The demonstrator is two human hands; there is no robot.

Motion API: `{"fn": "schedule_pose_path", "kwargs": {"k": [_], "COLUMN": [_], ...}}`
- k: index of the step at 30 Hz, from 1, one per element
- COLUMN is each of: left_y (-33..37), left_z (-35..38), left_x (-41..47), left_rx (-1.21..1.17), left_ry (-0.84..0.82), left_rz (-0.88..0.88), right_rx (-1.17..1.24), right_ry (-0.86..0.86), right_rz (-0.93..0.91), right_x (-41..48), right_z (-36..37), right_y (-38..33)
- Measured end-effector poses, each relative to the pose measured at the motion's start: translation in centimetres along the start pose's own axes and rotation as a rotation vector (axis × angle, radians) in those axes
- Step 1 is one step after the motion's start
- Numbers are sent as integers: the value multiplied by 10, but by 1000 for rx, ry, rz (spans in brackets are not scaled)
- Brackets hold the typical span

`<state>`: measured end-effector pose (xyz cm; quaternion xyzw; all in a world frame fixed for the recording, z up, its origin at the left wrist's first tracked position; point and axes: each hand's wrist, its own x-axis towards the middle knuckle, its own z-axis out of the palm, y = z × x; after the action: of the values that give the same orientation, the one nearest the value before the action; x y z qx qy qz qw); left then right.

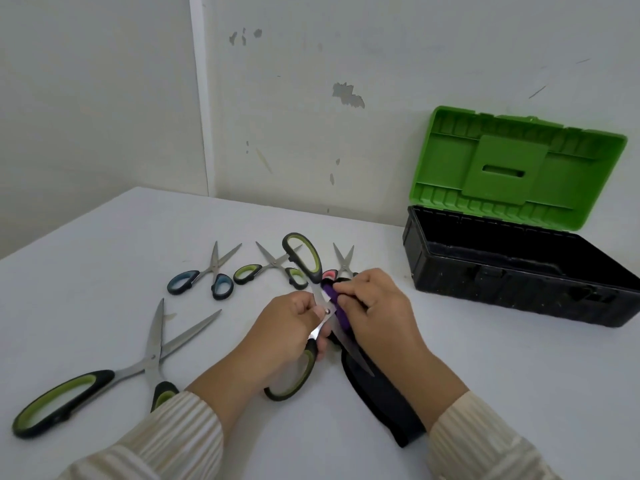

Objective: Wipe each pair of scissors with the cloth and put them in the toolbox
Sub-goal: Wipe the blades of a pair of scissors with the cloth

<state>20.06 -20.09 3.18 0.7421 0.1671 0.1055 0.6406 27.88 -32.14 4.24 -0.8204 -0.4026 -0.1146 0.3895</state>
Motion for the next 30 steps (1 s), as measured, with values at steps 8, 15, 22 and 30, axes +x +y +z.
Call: {"fn": "schedule_pose_path", "kwargs": {"k": [8, 15, 22, 30], "left_y": [4, 11, 9, -4], "left_z": [1, -2, -18, -15], "left_x": [-3, -8, -5, 2], "left_rx": [34, 8, 597, 856], "left_ry": [-18, -20, 342, 323], "left_rz": [-19, -10, 595, 643], "right_rx": [-20, 7, 607, 738], "right_ry": [-38, 225, 184, -328], "right_rz": [-28, 143, 326, 476], "right_x": [-1, 15, 8, 3], "right_z": [-5, -20, -47, -38], "right_y": [-4, 19, 26, 4]}}
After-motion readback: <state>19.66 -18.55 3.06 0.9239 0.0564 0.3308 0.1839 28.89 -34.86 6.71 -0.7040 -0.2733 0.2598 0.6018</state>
